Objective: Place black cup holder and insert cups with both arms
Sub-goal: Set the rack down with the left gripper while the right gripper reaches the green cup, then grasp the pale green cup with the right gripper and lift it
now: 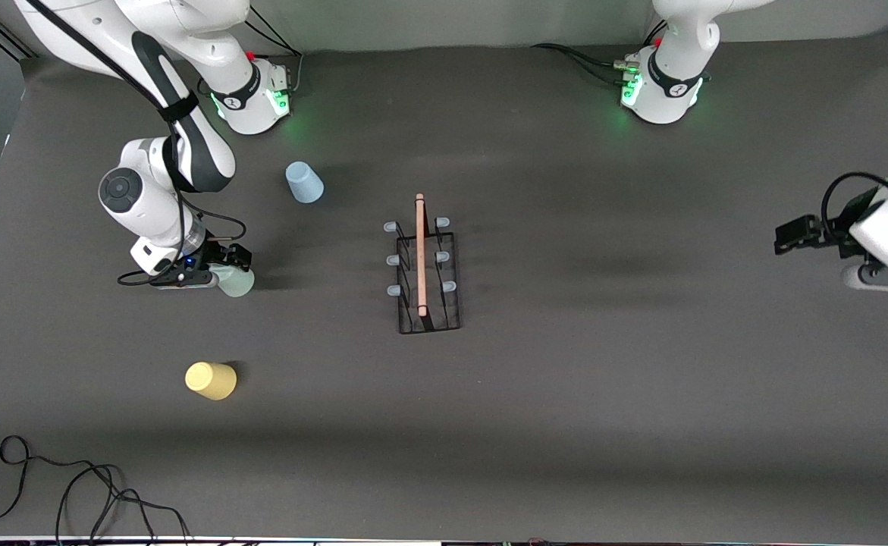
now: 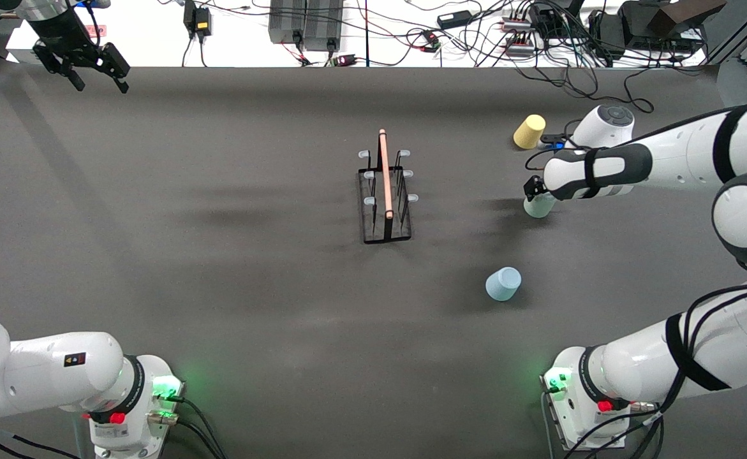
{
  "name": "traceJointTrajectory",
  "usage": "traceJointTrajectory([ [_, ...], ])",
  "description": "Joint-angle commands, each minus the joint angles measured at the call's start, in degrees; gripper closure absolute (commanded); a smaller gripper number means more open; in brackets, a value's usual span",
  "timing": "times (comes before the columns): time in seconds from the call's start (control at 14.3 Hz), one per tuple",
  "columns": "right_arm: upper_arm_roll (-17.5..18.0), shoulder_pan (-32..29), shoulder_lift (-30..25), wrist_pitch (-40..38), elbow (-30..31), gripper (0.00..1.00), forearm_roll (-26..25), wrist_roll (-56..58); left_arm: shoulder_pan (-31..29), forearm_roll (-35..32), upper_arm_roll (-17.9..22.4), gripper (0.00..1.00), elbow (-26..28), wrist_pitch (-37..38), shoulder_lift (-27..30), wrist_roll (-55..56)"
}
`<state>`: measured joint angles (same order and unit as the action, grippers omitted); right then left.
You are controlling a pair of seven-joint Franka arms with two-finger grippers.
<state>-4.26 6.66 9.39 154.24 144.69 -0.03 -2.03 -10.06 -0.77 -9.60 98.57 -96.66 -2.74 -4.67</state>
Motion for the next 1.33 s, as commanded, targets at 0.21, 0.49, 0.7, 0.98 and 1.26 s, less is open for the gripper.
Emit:
traceJointTrajectory([
  [0.21, -0.40, 0.28, -4.71, -6.03, -1.69, 0.79, -1.46, -1.30, 1.98, -1.25, 0.02, 0.00, -0.30, 0.49, 2.13, -0.08],
  [0.49, 0.13, 1.33, -12.54, -25.60, -10.63, 0.80, -1.46, -2.88, 1.45, -1.25, 0.02, 0.00, 0.31, 1.03, 2.13, 0.10],
  [0.7, 0.13, 3.35, -15.36, -43.35, -21.95, 0.80, -1.46, -5.78, 1.71, -1.25, 0.11, 0.00, 0.31, 0.77, 1.95, 0.71],
  [0.98, 0.30, 9.05, -15.36, -57.46, -32.71, 0.84, -0.85, -20.33, 1.45, -1.25, 0.11, 0.00, 0.57, 0.94, 1.95, 0.71],
  [1.26, 0.21, 22.40, -12.04, -55.46, -34.99, 0.87, 3.10, -50.19, 1.54, -1.25, 0.02, 0.00, 0.66, 1.21, 2.04, 0.71],
])
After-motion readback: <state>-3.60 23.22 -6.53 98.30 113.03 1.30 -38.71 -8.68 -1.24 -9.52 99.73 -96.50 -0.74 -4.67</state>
